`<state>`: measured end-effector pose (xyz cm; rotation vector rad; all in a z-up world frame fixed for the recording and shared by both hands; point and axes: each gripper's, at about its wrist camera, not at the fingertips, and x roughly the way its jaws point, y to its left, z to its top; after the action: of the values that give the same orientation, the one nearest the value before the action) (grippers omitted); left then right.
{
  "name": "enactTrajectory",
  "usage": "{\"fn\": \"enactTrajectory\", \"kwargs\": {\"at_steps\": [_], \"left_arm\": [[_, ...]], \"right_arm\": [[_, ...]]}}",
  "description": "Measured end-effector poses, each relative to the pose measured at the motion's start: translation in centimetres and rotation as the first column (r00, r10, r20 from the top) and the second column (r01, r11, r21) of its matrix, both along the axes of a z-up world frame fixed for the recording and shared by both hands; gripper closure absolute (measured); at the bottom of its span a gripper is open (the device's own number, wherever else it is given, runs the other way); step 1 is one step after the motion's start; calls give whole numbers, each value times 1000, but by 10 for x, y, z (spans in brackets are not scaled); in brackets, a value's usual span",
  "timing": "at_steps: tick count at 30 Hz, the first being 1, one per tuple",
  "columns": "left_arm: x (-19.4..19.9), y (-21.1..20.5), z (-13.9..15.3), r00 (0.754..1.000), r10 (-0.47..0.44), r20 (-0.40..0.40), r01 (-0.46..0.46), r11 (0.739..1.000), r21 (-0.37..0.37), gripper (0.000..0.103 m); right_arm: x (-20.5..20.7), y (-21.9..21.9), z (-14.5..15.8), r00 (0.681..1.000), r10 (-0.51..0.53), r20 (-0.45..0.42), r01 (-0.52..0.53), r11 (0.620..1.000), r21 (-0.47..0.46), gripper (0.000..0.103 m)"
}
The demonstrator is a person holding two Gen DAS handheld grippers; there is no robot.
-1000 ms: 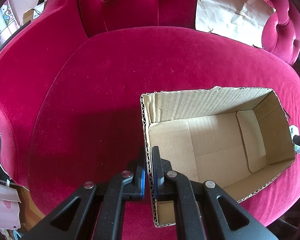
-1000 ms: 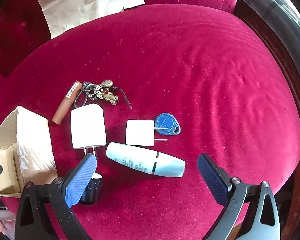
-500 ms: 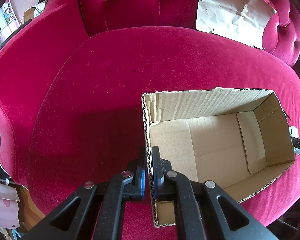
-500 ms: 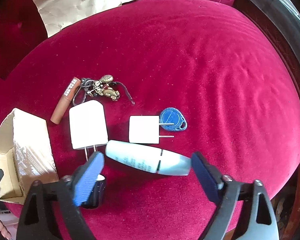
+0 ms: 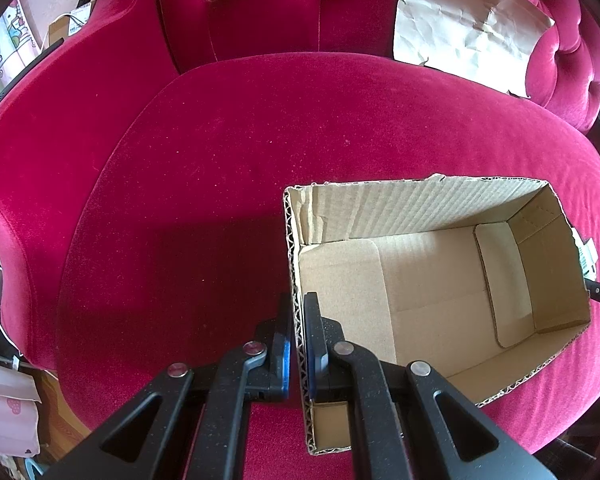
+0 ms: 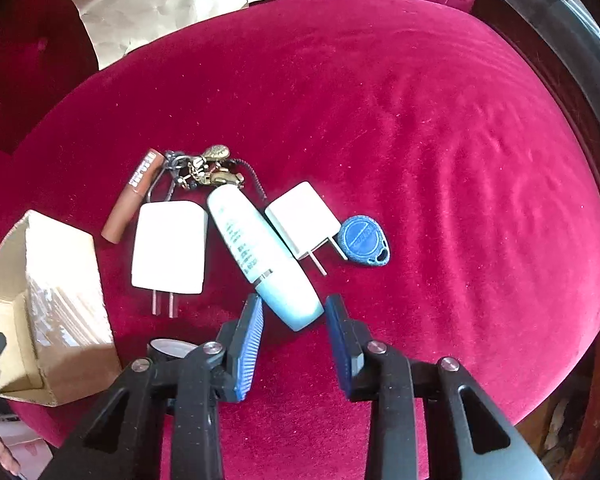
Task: Organize rigid objects
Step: 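Close the right gripper on the bottle and lift it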
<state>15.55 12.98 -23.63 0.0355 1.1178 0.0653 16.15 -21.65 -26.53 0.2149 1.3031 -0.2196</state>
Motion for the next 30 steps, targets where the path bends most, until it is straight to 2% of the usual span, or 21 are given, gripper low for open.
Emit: {"fn": "enactTrajectory", "kwargs": {"at_steps": [1, 6, 17, 18, 20, 21, 22, 23, 25, 30], "left_arm": [[0, 0, 0, 1000, 0, 0, 0, 1000, -2, 98], [0, 2, 0, 1000, 1, -1, -1, 1000, -2, 98], [1, 3, 1, 1000, 2, -4, -2, 1000, -6, 98], [1, 3, 1, 1000, 2, -4, -2, 1000, -5, 98], [1, 3, 1, 1000, 2, -5, -2, 1000, -5, 98], [0, 4, 1, 1000, 1, -6, -1, 1000, -4, 98], [0, 4, 1, 1000, 1, -6, -1, 1000, -3, 98], [0, 4, 1, 1000, 2, -7, -2, 1000, -3, 98], [0, 4, 1, 1000, 2, -6, -2, 1000, -5, 98], [0, 4, 1, 1000, 4, -6, -4, 1000, -5, 98]], "right_arm": [[0, 0, 0, 1000, -2, -1, 2, 1000, -3, 57], [-2, 3, 3, 999, 18, 39, -16, 999, -42, 43], [10, 10, -5, 996, 70, 57, -68, 997, -29, 42], [11, 10, -7, 996, 71, 54, -70, 997, -18, 42], [12, 9, -10, 996, 77, 49, -79, 997, 22, 60], [14, 11, -10, 995, 82, 56, -85, 996, 40, 61], [19, 14, -9, 994, 88, 58, -91, 995, 47, 72], [21, 18, -7, 993, 104, 62, -107, 993, 56, 75], [21, 29, -5, 990, 124, 64, -126, 992, 25, 75], [21, 34, -5, 990, 124, 68, -126, 991, 32, 75]]}}
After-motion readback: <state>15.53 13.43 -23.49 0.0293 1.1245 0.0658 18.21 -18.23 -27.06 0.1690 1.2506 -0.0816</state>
